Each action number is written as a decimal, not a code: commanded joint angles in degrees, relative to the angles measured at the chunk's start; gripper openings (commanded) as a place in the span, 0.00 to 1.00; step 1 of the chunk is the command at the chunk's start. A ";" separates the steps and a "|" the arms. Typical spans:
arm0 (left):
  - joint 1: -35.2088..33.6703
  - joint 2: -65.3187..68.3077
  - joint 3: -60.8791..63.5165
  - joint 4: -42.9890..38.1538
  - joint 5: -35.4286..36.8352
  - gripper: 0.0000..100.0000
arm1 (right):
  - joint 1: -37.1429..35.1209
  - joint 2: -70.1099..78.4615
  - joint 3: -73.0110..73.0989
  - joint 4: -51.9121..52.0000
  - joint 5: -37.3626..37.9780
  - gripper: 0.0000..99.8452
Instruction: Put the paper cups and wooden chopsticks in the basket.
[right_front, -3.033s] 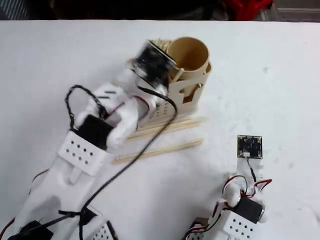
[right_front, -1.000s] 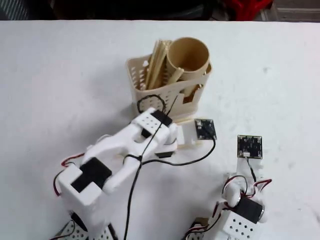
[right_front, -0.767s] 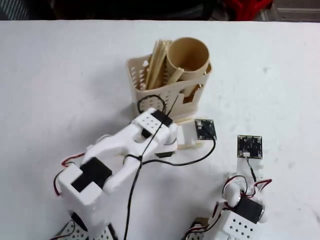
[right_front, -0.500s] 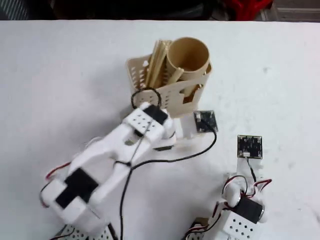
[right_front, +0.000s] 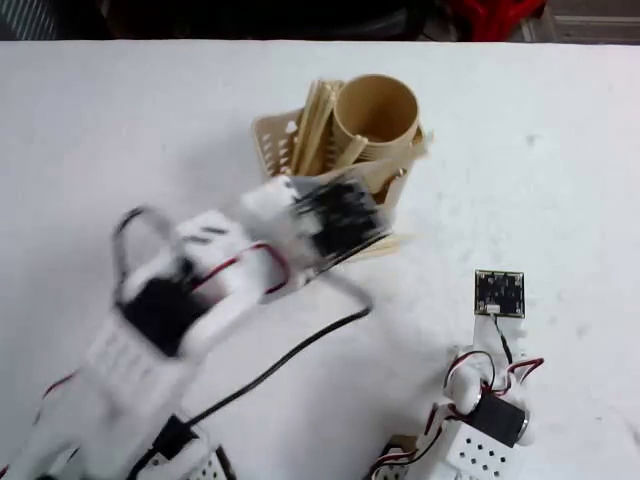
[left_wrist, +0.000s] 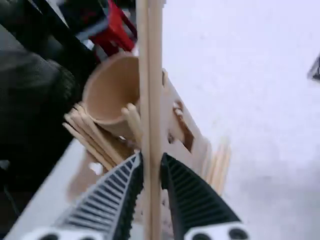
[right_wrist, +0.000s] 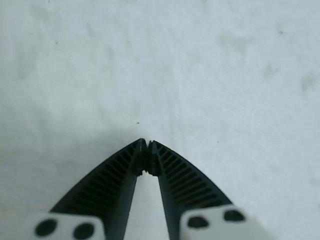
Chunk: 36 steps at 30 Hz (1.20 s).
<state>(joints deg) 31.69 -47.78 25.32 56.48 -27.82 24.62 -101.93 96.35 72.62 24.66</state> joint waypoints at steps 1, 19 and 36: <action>-0.92 -3.74 -0.97 -8.97 3.78 0.02 | 0.22 -1.01 0.53 0.13 -0.35 0.02; -13.41 23.34 -9.23 -39.91 19.69 0.02 | 0.22 -1.01 0.53 0.13 -0.35 0.02; -15.96 23.52 -9.23 -26.90 21.27 0.12 | 0.22 -1.01 0.53 0.13 -0.35 0.02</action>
<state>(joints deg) 17.19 -23.87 19.43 29.41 -7.25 24.62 -101.93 96.35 72.62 24.66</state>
